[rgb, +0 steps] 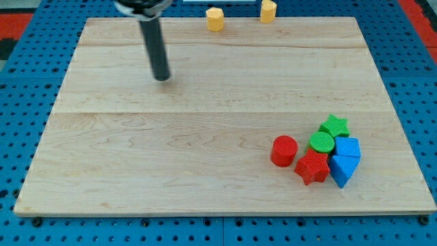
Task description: Move arm towards top right corner of the board
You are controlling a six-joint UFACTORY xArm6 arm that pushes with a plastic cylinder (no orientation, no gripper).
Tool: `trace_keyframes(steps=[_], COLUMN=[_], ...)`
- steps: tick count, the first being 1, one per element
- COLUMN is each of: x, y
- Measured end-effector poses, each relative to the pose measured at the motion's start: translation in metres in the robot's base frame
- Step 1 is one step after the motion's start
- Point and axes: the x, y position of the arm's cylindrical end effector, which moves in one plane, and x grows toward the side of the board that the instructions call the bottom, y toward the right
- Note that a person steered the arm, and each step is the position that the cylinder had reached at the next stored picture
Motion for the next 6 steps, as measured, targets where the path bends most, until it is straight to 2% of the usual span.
trace_keyframes(steps=[1, 2, 3, 4, 5, 6], x=[0.002, 0.002, 0.002, -0.025, -0.108, -0.164], y=[0.097, 0.098, 0.134, 0.209, 0.257, 0.264])
